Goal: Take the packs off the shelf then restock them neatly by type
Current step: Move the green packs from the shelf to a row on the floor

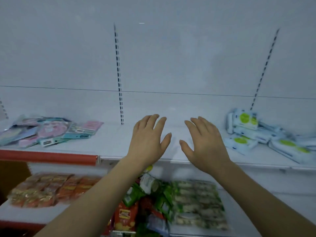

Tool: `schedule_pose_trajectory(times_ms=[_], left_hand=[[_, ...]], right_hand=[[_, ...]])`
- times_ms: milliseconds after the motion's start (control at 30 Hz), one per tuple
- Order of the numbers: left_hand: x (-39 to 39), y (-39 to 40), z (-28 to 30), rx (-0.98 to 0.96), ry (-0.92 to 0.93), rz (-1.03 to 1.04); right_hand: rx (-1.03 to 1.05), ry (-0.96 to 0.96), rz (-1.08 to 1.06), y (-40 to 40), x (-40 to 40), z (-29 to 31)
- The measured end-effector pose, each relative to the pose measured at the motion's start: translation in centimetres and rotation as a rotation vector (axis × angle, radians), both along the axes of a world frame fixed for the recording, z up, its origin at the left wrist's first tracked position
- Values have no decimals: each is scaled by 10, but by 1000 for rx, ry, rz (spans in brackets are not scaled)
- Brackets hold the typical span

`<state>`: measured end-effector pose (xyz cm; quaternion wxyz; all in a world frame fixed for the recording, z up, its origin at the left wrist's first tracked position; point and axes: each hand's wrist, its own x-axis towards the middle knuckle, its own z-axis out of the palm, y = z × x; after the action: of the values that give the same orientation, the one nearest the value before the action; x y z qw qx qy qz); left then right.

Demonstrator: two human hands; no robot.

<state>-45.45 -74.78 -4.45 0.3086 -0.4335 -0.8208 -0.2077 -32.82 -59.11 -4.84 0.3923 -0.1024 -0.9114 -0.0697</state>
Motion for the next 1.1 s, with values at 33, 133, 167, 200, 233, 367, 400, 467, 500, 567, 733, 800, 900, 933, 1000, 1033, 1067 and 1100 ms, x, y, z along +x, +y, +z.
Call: schedule_pose_trajectory(times_ms=[33, 133, 167, 200, 233, 367, 400, 467, 500, 567, 733, 800, 900, 933, 1000, 1033, 1067, 1100], left_hand=[[10, 17, -1, -9, -8, -30], [39, 66, -4, -42, -24, -113], [47, 81, -6, -55, -30, -136], [55, 95, -8, -63, -36, -155], [61, 107, -10, -72, -44, -171], [72, 145, -18, -130, -68, -210], [69, 153, -18, -146, -78, -217], [59, 170, -17, -202, -105, -219], [52, 178, -17, -240, -110, -216], [35, 193, -17, -295, -111, -210], [-9, 226, -19, -387, -144, -168], [-25, 244, -22, -426, -170, -135], [-35, 277, -28, -448, -231, -1], [-34, 288, -31, -438, -261, 43], [-33, 308, -37, -415, -317, 96], [-33, 317, -39, -401, -347, 111], [-35, 326, -40, -388, -383, 126], [-38, 334, -39, -381, -415, 144]], right_hand=[[-7, -8, -34, 13, 16, 0], [-21, -30, -118, 52, 59, -5], [-25, -36, -136, 67, 72, -9], [-34, -45, -151, 80, 84, -13], [-49, -60, -167, 94, 94, -17], [-144, -165, -268, 137, 116, -23], [-167, -211, -287, 146, 118, -23], [-193, -361, -290, 164, 117, -24], [-195, -454, -289, 172, 114, -23], [-190, -565, -296, 186, 106, -20], [-101, -685, -300, 217, 76, -16], [-62, -748, -301, 227, 63, -13], [-40, -789, -279, 242, 47, -16], [-36, -787, -267, 247, 44, -19], [-34, -740, -210, 254, 39, -25], [-27, -712, -180, 257, 37, -27], [-14, -692, -159, 260, 35, -29], [2, -679, -148, 263, 33, -31]])
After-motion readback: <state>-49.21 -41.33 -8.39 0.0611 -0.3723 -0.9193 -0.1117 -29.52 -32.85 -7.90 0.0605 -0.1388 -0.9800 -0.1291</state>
